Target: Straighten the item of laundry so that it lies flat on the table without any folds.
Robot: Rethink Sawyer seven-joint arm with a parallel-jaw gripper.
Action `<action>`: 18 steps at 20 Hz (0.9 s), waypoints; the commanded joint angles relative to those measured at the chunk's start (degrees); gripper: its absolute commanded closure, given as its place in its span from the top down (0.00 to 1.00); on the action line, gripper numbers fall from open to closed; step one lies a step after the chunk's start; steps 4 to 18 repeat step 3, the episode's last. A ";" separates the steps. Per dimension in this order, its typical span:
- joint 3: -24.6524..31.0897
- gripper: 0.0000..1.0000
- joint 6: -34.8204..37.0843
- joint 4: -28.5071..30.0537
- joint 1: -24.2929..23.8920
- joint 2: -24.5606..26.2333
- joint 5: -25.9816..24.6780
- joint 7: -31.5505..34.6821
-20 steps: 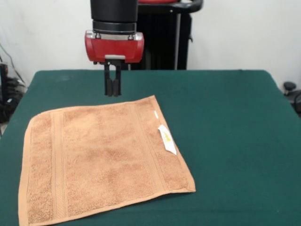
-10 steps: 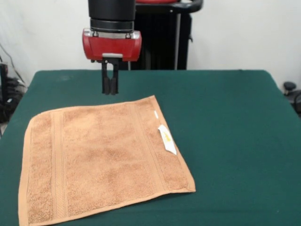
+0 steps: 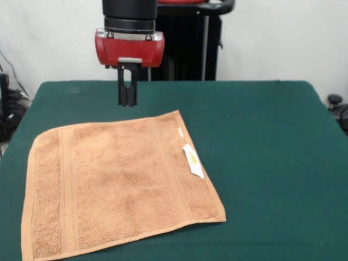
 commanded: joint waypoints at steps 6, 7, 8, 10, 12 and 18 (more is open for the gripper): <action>1.43 0.00 9.45 2.33 3.16 1.05 2.42 4.65; 1.43 0.00 9.45 2.33 3.16 1.05 2.42 4.65; 1.43 0.00 9.45 2.33 3.16 1.05 2.42 4.65; 1.43 0.00 9.45 2.33 3.16 1.05 2.42 4.65; 1.43 0.00 9.45 2.33 3.16 1.05 2.42 4.65; 1.43 0.00 9.45 2.33 3.16 1.05 2.42 4.65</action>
